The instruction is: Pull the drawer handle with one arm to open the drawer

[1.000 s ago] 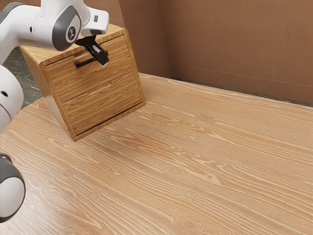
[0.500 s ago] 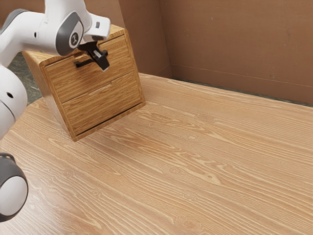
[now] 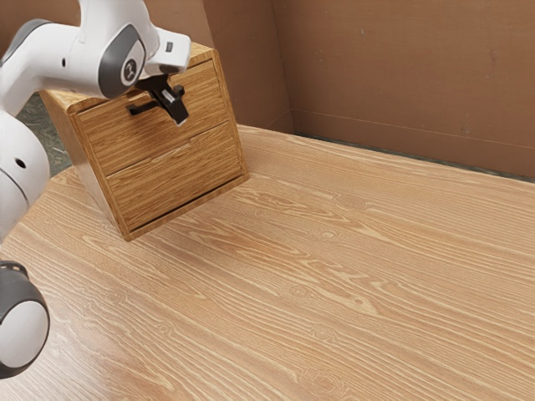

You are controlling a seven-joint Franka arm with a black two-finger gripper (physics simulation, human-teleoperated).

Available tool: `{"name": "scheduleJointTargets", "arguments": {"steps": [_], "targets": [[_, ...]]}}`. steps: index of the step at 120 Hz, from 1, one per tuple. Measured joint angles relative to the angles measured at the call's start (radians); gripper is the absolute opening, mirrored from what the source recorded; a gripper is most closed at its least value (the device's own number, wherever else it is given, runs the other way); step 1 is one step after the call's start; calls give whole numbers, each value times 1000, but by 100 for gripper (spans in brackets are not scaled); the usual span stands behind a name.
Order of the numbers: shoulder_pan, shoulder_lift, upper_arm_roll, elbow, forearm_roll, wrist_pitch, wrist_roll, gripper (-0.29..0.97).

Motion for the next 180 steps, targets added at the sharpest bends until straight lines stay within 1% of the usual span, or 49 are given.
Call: {"name": "scheduleJointTargets", "arguments": {"steps": [12, 19, 55, 106, 131, 161, 180], "targets": [[0, 0, 0, -4, 0, 1, 0, 70], [-1, 0, 0, -5, 0, 1, 0, 62], [-7, -10, 0, -6, -2, -9, 1, 38], [-15, -28, -7, -6, -7, -31, 1, 13], [-16, -31, -18, -6, -10, -37, -1, -3], [-27, -77, -18, -43, -8, -59, -4, -10], [-41, -81, -15, -65, -2, -64, -7, -10]]}}
